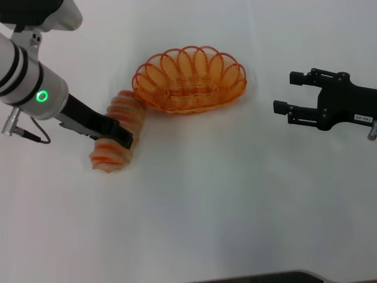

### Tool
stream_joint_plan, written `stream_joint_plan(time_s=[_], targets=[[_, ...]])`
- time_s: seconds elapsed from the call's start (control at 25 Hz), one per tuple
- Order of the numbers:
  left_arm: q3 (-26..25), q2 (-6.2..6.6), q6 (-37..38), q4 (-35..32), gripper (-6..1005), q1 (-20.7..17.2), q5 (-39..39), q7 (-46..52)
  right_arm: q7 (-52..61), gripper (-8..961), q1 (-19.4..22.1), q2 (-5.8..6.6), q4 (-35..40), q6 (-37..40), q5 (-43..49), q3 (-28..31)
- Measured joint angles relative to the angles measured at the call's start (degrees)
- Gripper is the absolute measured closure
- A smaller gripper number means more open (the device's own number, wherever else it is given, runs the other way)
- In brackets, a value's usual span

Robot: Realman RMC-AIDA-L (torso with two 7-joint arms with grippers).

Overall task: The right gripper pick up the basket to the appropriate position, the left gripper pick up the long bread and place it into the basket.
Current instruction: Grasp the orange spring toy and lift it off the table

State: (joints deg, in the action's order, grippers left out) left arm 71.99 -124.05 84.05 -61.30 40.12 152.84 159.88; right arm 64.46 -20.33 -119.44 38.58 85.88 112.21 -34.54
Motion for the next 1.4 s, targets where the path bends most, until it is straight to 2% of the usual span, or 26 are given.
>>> stream_joint_plan(time_s=[0.36, 0.76, 1.08, 1.28, 1.4], targets=[[-0.01, 0.14, 0.46, 0.36, 376, -0.03, 0.05, -1.65, 0.06, 163, -0.45, 0.00, 0.00, -0.04, -0.16, 0.21], [-0.60, 0.43, 0.74, -1.63, 441, -0.54, 0.44, -2.29, 0.57, 163, -0.72, 0.00, 0.00, -0.17, -0.33, 0.38], [-2.99, 0.32, 0.15, -2.63, 514, -0.59, 6.14, -1.27, 0.60, 163, -0.83, 0.00, 0.00, -0.23, -0.33, 0.36], [-2.90, 0.22, -1.62, -5.10, 557, -2.07, 7.19, -2.19, 0.59, 164, -0.82, 0.00, 0.00, -0.34, -0.33, 0.35], [-2.64, 0.13, -3.72, -7.61, 579, -3.78, 5.99, -7.49, 0.58, 163, -0.80, 0.00, 0.00, -0.36, -0.31, 0.18]])
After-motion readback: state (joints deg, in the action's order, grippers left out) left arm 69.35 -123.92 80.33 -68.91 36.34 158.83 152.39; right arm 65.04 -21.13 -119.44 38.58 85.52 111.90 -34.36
